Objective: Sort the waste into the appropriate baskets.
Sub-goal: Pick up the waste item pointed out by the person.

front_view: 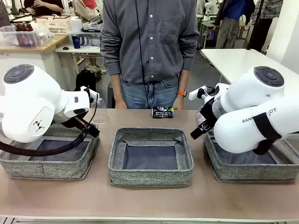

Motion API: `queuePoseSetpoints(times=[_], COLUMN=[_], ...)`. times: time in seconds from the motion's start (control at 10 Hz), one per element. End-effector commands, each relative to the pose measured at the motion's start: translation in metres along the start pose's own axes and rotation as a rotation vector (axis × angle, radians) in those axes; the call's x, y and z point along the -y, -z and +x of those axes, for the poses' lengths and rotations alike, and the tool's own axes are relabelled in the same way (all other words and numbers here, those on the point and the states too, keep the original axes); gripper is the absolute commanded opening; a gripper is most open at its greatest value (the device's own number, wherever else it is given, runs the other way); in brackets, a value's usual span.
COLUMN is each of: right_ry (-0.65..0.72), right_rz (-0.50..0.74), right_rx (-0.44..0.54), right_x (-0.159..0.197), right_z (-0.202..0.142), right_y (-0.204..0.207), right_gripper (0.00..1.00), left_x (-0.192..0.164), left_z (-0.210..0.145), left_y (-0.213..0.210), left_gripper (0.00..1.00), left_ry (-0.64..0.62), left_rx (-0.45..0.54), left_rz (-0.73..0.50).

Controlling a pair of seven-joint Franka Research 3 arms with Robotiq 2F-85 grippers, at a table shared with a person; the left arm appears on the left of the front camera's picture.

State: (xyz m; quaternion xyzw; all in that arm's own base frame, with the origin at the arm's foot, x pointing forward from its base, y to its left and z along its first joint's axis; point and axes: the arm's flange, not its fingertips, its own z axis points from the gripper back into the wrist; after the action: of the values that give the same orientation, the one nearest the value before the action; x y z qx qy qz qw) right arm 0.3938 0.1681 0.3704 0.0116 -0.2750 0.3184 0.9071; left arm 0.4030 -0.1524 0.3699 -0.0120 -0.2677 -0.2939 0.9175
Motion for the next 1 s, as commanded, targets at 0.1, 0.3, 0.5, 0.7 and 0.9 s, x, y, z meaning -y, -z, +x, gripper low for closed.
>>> queuePoseSetpoints(times=[0.1,0.3,0.5,0.7,0.9], right_ry=[0.0,0.0,0.0,0.0,0.0], right_rz=[0.0,0.0,0.0,0.0,0.0], right_rx=[0.0,0.0,0.0,0.0,0.0], right_x=[0.0,0.0,0.0,0.0,0.0], right_z=[0.0,0.0,0.0,0.0,0.0], right_y=[0.0,0.0,0.0,0.0,0.0], right_gripper=[1.0,1.0,1.0,1.0,1.0], left_x=[0.0,0.0,0.0,0.0,0.0], left_z=[0.0,0.0,0.0,0.0,0.0], left_y=[0.0,0.0,0.0,0.0,0.0], left_gripper=[1.0,1.0,1.0,1.0,1.0], left_ry=[0.0,0.0,0.0,0.0,0.0], left_rx=[0.0,0.0,0.0,0.0,0.0], left_rz=[0.0,0.0,0.0,0.0,0.0])
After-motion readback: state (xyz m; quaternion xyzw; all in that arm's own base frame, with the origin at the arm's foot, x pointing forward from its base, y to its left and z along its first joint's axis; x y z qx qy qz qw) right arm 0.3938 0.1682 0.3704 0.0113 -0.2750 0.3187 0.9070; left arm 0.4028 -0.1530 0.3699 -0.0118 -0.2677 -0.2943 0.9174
